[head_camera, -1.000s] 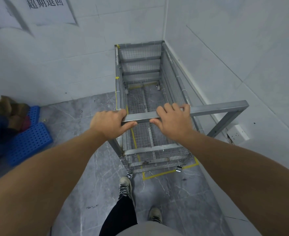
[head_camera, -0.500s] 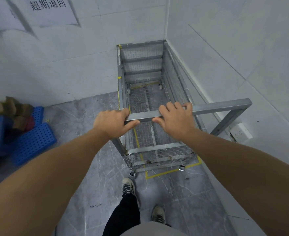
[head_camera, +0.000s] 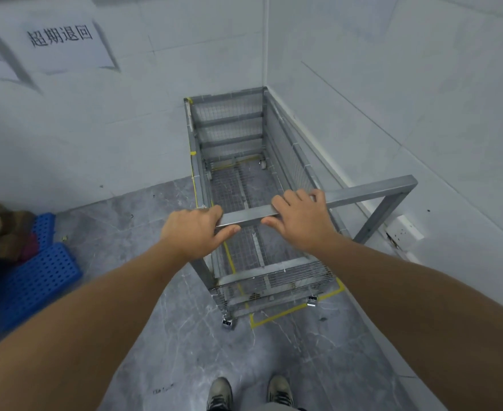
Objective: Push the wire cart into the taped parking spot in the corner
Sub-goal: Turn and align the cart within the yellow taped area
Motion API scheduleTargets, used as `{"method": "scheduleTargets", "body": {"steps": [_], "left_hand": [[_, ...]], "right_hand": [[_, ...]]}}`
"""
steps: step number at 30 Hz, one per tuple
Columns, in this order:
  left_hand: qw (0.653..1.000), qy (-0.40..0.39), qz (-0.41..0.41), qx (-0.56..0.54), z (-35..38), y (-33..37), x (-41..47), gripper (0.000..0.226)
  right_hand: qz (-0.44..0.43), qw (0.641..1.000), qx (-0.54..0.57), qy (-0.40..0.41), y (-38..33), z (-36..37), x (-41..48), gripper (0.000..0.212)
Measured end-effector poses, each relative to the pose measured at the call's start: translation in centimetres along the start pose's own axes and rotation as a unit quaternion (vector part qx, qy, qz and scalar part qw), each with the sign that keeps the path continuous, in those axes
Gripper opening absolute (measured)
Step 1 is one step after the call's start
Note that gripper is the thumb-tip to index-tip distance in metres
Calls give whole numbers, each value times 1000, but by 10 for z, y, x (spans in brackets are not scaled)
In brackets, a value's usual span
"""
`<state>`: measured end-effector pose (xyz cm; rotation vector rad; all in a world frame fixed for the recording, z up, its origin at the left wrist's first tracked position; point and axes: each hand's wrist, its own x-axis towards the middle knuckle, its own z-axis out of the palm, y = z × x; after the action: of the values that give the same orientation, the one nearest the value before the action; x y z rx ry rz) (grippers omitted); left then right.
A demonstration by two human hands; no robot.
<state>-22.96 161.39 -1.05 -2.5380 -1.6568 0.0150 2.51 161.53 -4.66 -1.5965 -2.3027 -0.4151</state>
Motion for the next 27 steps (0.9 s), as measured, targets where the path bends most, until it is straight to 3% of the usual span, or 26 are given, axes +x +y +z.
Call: {"method": "scheduleTargets", "body": {"steps": [6, 9, 12, 16, 20, 24, 27], "left_hand": [[998, 3, 54, -18, -1, -5, -2, 53], [991, 12, 108, -83, -1, -14, -6, 39], [973, 14, 173, -149, -1, -27, -6, 42], [958, 1, 221, -184, 1, -40, -3, 49], [946, 35, 252, -199, 11, -49, -3, 48], [939, 120, 256, -195, 18, -43, -2, 43], [938, 135, 246, -205, 18, -39, 1, 41]], "right_hand": [[40, 997, 35, -47, -5, -8, -1, 56], [79, 992, 62, -73, -10, -10, -5, 63], [119, 989, 72, -59, -16, -8, -10, 64], [283, 954, 103, -1, -29, -11, -11, 63], [415, 899, 138, -29, -43, -17, -6, 68], [435, 885, 157, -47, -46, -16, -4, 74], [424, 890, 161, -51, -38, -14, -6, 69]]}}
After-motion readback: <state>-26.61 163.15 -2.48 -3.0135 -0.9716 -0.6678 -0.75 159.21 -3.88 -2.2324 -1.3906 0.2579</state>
